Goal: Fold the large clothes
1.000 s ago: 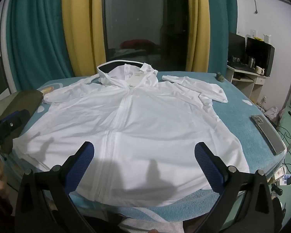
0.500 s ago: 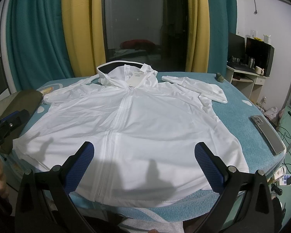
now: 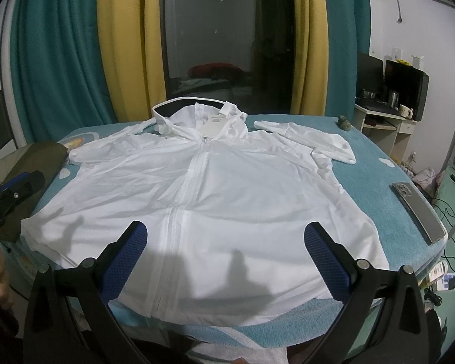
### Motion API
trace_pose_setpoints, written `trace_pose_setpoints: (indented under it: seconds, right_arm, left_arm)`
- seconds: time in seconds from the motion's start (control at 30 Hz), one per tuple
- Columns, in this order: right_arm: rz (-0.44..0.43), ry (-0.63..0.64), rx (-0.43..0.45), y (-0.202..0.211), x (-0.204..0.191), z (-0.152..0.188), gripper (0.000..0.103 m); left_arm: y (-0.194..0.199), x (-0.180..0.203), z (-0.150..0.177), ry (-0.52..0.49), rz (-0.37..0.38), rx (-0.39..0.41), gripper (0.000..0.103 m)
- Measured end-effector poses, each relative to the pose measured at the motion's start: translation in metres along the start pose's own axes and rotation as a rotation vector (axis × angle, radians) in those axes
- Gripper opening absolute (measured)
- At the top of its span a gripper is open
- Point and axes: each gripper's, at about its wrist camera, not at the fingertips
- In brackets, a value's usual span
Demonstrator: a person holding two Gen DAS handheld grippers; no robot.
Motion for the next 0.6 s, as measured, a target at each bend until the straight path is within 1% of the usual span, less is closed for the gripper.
trace_pose_setpoints:
  seconds: [0.6]
  right_arm:
    - [0.003, 0.001, 0.001, 0.0002, -0.0005, 0.0004, 0.102]
  left_arm:
    - [0.0018, -0.0032, -0.0032, -0.024, -0.016, 0.002, 0.082]
Point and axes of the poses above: each gripper's, at about its wrist camera, not at the fingertips, and y roughly against the way its jaws point, x to its right, z to its underside, and after that the axes turned 10 degrees about -y, right-handed
